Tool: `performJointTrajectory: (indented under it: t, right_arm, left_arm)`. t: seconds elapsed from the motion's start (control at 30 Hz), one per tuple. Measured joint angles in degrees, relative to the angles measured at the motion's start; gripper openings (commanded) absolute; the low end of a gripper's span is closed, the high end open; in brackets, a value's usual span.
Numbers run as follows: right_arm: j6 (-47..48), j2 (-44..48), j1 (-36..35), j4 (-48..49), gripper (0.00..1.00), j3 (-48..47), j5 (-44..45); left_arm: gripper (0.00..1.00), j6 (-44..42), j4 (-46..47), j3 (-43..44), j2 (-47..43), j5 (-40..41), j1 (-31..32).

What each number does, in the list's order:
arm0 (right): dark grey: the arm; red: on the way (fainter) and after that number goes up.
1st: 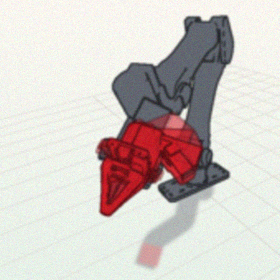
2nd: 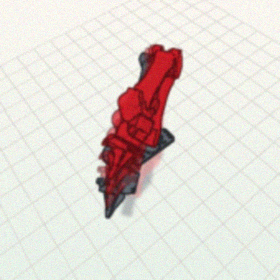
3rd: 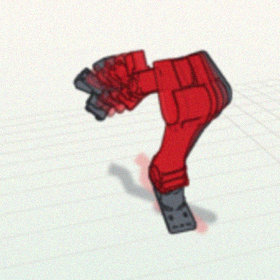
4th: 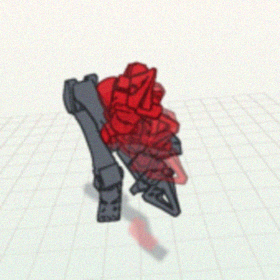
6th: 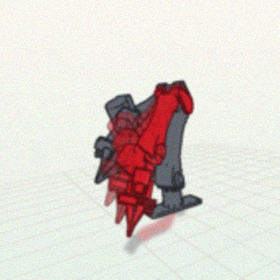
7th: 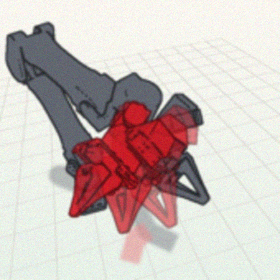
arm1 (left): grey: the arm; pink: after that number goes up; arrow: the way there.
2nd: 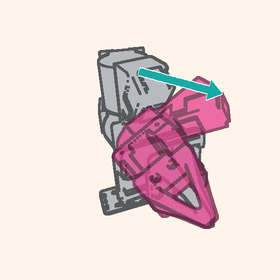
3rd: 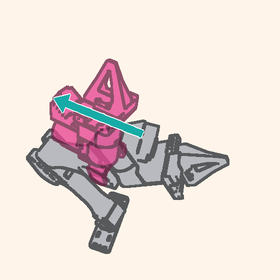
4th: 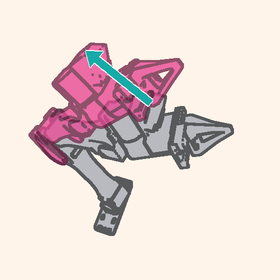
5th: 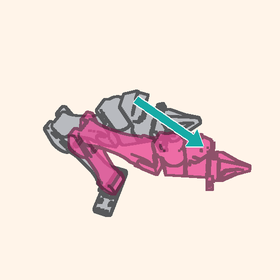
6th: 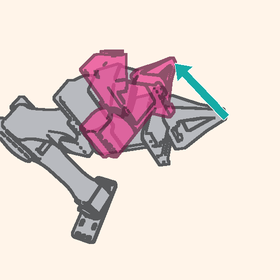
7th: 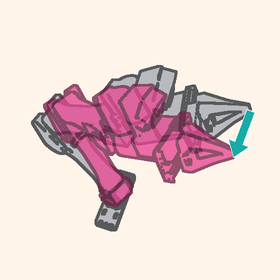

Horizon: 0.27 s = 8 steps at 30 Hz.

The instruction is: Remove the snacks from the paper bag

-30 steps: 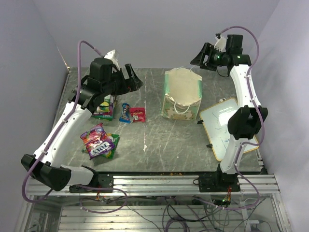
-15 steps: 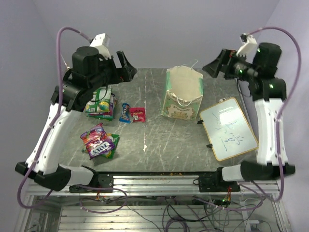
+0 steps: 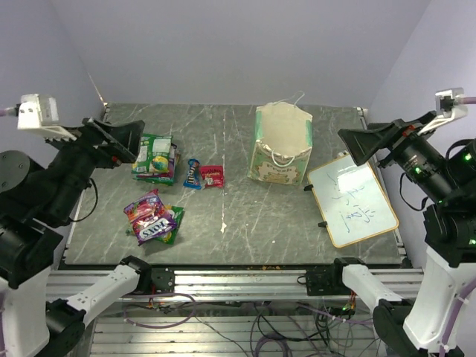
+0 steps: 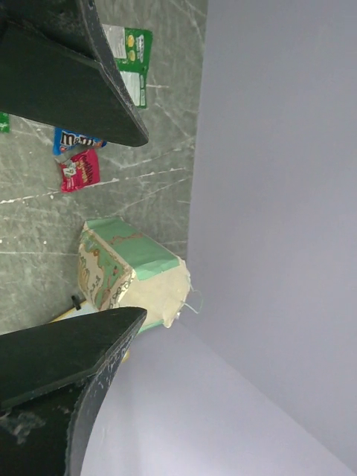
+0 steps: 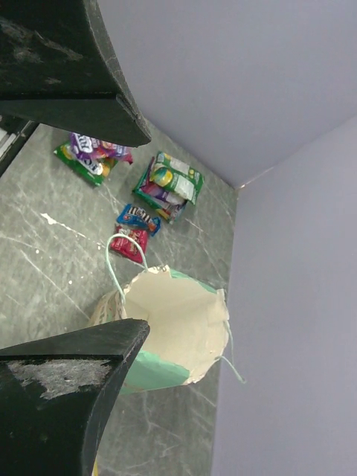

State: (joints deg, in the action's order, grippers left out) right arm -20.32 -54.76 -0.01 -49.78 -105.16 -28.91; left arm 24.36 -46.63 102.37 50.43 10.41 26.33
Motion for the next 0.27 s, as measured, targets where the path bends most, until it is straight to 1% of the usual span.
performJointTrajectory:
  t: [0.07,0.2,0.27]
  right_arm:
    - [-1.1,0.3,0.0,-1.1,1.0,-1.1,1.0]
    - [-2.7,0.3,0.0,-3.1,1.0,-0.7,2.9]
    - [-3.1,1.7,0.0,-2.7,1.0,2.8,3.7]
  left_arm:
    - [0.99,-0.3,-0.8,0.8,-0.8,0.7,0.0]
    - [0.98,-1.1,-3.3,2.9,0.5,1.1,0.0]
    - [0.98,-1.5,-4.4,3.3,1.3,1.1,0.0]
